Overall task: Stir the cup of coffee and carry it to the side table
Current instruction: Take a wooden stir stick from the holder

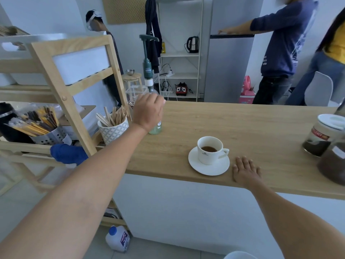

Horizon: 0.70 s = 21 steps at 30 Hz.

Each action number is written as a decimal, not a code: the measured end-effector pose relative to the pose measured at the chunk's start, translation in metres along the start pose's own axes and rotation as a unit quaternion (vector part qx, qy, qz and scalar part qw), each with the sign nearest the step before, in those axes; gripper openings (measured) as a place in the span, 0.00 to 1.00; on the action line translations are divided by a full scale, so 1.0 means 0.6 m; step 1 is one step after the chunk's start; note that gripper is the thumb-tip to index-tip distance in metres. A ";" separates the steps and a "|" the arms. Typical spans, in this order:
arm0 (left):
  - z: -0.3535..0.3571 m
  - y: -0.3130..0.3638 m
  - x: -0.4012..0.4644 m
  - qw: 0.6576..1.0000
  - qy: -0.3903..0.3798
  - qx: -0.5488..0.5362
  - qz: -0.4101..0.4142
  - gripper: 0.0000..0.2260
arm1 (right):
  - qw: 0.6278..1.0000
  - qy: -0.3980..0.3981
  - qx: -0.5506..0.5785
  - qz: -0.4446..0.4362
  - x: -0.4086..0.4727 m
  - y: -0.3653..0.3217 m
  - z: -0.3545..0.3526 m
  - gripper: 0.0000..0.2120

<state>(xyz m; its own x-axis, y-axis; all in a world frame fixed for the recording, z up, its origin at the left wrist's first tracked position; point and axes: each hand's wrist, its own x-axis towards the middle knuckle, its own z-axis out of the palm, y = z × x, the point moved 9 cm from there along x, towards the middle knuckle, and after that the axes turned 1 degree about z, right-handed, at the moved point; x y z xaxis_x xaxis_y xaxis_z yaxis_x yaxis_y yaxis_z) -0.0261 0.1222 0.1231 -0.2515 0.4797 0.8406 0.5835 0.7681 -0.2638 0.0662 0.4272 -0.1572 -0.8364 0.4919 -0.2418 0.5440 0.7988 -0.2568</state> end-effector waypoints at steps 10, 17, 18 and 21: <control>0.095 0.135 -0.096 0.994 -0.053 -0.101 0.002 0.12 | 1.000 0.005 0.009 -0.007 -0.008 0.005 0.006 0.27; 0.141 0.206 -0.190 0.985 -0.128 -0.112 -0.024 0.09 | 1.000 0.016 0.012 -0.010 -0.011 0.003 0.002 0.26; 0.147 0.215 -0.200 0.983 -0.139 -0.116 -0.027 0.09 | 1.000 0.016 0.012 -0.009 -0.011 0.005 0.004 0.26; 0.156 0.234 -0.220 0.977 -0.169 -0.126 -0.034 0.07 | 1.000 0.016 0.008 -0.013 -0.012 0.003 0.004 0.26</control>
<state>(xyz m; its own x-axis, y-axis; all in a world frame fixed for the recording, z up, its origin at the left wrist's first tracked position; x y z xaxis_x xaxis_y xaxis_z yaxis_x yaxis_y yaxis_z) 0.0168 0.2063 -0.0694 -0.5120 0.5760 0.6372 0.7173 0.6948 -0.0517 0.0733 0.4245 -0.1580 -0.8516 0.4822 -0.2057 0.5232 0.8061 -0.2766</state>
